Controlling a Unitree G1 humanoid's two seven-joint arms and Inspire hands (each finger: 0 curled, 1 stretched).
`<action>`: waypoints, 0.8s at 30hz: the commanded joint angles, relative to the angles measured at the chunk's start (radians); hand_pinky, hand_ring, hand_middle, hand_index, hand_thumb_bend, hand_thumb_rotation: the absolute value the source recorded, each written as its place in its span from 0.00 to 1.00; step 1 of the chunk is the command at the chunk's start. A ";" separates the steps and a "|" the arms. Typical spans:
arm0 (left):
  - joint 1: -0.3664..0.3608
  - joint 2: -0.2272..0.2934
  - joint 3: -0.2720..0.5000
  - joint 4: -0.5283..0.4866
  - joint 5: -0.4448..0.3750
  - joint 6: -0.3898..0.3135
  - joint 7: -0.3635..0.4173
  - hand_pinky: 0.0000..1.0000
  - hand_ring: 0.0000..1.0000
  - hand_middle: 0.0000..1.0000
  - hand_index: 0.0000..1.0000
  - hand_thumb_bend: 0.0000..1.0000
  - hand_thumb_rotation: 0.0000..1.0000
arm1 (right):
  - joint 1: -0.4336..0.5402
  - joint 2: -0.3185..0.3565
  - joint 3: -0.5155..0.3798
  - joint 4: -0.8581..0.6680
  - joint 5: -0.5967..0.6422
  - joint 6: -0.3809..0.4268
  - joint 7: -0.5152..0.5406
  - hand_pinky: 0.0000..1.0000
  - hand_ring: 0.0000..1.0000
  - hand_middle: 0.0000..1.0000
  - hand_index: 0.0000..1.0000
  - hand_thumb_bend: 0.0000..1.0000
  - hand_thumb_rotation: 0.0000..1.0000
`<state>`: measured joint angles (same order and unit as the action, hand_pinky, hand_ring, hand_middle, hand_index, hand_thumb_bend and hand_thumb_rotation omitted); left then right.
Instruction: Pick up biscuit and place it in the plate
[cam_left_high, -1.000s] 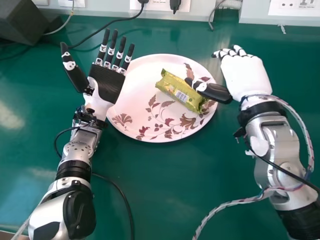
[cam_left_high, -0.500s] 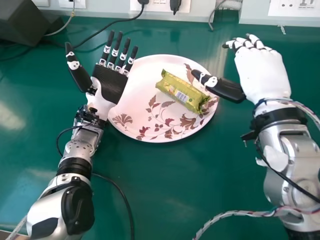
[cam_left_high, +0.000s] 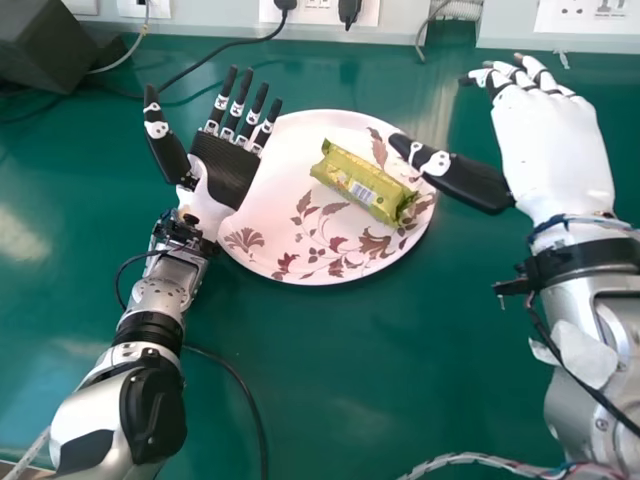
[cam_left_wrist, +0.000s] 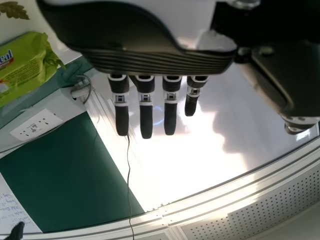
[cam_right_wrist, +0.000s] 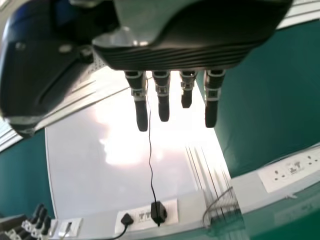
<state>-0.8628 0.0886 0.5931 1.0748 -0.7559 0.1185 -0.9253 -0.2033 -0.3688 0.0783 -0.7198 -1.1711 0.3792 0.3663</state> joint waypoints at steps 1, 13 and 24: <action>0.037 0.002 0.003 0.033 0.014 0.002 0.010 0.78 0.82 0.88 1.00 0.90 0.46 | 0.020 0.024 -0.016 -0.037 0.003 -0.008 0.007 0.78 0.88 0.92 0.83 1.00 0.40; 0.035 0.007 0.003 0.036 0.025 0.007 0.013 0.68 0.84 0.92 1.00 0.89 0.43 | 0.070 0.129 -0.077 -0.147 0.139 -0.043 -0.041 0.78 0.87 0.92 0.83 1.00 0.39; 0.028 0.008 0.006 0.049 0.031 -0.001 -0.003 0.67 0.79 0.91 1.00 0.89 0.48 | 0.143 0.212 -0.126 -0.227 0.271 -0.070 -0.093 0.81 0.89 0.92 0.83 1.00 0.39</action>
<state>-0.8742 0.0937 0.5949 1.0976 -0.7273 0.1202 -0.9170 -0.0828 -0.1740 -0.0354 -0.9261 -0.9220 0.3229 0.2920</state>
